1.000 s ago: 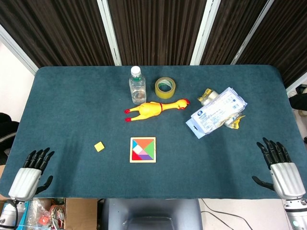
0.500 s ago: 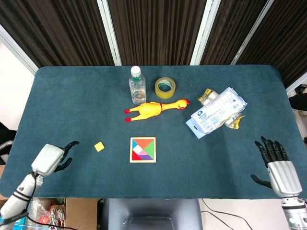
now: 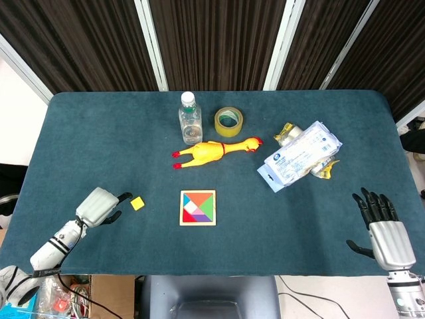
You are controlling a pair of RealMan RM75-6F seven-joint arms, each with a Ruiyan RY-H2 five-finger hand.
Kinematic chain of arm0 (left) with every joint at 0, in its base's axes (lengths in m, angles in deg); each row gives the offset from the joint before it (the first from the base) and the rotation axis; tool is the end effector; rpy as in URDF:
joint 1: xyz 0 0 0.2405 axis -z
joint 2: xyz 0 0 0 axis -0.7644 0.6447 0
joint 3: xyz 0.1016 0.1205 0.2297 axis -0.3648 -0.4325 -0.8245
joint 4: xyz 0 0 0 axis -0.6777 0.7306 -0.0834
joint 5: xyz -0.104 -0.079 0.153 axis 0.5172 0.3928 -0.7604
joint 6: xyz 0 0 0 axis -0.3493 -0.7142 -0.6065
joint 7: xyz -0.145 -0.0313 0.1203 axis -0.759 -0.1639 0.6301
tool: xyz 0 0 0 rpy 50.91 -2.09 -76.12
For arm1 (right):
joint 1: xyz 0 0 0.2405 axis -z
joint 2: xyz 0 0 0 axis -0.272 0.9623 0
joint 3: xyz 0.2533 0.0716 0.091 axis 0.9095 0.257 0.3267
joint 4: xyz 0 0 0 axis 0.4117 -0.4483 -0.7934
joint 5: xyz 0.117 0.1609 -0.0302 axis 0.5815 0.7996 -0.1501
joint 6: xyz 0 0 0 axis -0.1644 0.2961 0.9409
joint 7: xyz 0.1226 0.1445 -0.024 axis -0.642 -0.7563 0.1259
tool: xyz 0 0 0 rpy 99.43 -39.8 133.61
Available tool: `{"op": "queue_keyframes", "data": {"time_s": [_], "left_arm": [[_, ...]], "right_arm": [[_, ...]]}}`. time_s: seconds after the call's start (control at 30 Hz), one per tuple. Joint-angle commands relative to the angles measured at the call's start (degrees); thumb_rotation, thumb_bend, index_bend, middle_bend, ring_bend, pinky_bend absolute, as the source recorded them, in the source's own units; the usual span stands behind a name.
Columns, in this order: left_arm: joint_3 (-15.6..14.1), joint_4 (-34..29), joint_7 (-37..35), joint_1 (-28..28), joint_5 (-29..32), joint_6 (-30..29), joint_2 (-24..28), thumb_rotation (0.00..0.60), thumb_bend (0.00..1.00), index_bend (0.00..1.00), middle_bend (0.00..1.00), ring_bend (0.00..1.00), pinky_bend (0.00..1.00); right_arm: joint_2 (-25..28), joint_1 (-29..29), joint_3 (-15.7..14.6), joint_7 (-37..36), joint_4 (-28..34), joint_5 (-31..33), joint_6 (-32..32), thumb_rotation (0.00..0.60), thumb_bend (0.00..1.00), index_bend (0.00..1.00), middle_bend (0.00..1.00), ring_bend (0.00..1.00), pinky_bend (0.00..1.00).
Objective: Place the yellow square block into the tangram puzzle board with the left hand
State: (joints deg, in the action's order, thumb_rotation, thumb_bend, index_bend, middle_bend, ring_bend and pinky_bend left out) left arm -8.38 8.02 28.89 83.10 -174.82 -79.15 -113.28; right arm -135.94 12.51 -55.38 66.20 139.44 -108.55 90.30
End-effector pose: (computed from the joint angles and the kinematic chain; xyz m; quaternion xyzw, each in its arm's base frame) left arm -0.2671 0.3684 0.0342 -0.8226 -0.2689 -0.3108 0.3929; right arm -0.3205 -0.2155 0.1646 0.6307 -0.3490 0.3590 0.5929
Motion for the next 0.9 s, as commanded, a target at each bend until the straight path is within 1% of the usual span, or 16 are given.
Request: {"op": "queue_keyframes", "data": {"time_s": [0.03,0.13,0.3,0.43,0.9], "left_arm": [[-0.23,2.11,-1.92,1.24,0.53,0.71,-1.90,0.600,0.38,0.30,1.00,1.00,1.00],[-0.69,4.39,-3.21,2.18,0.52,1.18,-3.69,0.600,0.38,0.30,1.00,1.00,1.00],[-1.61,9.01,-2.81,3.50,0.36,1.85,-6.85,0.600,0.38,0.28,1.00,1.00,1.00],[-2.02,11.42,-3.64,4.07,0.87,2.23,-8.42,0.600,0.38,0.27,1.00,1.00,1.00],[-3.98,14.97,-4.13,4.93,1.37,2.04,-10.77,0.600,0.38,0.27,1.00,1.00,1.00]], "right_arm": [[-0.05,-0.08,0.00,0.13,0.00,0.09,-0.17,0.600,0.17,0.00,0.00,0.00,0.00],[-0.06,-0.14,0.06,0.17,0.04,0.24,-0.27,0.600,0.17,0.00,0.00,0.00,0.00],[0.08,-0.02,0.03,-0.20,0.07,0.19,0.00,0.600,0.17,0.00,0.00,0.00,0.00],[0.27,0.10,0.03,-0.62,0.08,0.16,0.26,0.600,0.17,0.00,0.00,0.00,0.00],[0.41,0.20,-0.04,-1.13,0.01,0.01,0.51,0.600,0.17,0.00,0.00,0.00,0.00]]}}
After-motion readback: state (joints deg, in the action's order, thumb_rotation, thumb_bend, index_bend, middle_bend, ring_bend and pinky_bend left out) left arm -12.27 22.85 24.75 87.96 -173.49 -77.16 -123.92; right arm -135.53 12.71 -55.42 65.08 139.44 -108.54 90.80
